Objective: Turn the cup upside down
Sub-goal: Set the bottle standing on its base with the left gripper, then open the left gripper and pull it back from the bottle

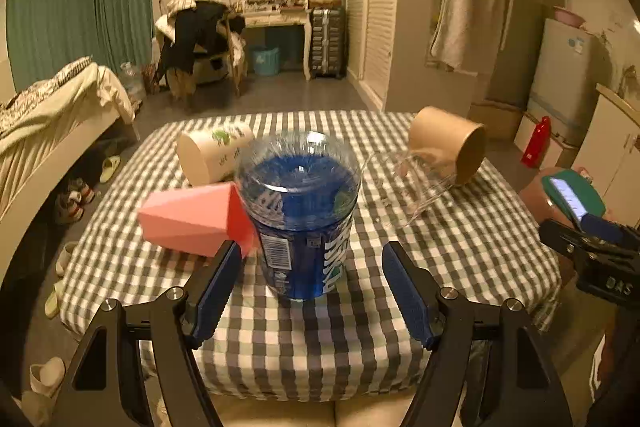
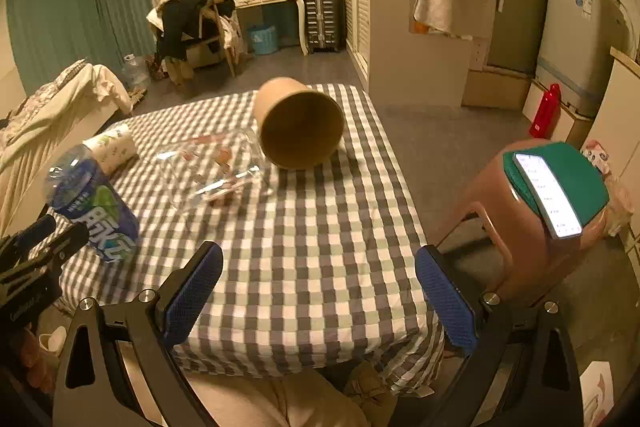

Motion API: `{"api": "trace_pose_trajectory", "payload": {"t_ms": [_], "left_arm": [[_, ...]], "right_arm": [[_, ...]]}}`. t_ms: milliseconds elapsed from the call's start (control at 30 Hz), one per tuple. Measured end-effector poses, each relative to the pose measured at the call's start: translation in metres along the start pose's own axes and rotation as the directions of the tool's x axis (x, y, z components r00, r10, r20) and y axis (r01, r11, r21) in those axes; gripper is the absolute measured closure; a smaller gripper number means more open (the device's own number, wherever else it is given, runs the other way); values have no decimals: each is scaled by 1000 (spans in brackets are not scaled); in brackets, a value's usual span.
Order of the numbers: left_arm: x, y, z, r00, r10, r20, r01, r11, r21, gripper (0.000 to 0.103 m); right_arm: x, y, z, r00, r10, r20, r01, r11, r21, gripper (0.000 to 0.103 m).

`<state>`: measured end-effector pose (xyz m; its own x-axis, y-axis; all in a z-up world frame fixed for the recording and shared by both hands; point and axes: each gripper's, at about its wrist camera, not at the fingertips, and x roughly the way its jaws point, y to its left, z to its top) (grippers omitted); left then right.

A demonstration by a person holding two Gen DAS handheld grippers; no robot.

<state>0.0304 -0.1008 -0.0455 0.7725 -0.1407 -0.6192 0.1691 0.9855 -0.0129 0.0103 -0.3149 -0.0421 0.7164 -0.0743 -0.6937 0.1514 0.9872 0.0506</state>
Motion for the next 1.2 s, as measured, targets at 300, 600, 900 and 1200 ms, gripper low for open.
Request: {"api": "trace_pose_trajectory", "payload": {"t_ms": [300,600,900,1200], "left_arm": [[-50,27,19,987,15,159,-12,1000,-16,27],[-59,50,5,974,77,214,-72,997,-29,19],[-61,64,-14,971,141,194,-129,989,-74,1],[-54,75,-17,974,166,156,-147,981,-124,0]], "right_arm": [[-40,30,17,990,47,132,-39,997,-63,6],[-54,68,4,974,110,200,-89,990,-110,6],[-51,90,-16,972,145,187,-119,983,-141,0],[-49,96,-20,972,149,184,-120,980,-159,0]]}}
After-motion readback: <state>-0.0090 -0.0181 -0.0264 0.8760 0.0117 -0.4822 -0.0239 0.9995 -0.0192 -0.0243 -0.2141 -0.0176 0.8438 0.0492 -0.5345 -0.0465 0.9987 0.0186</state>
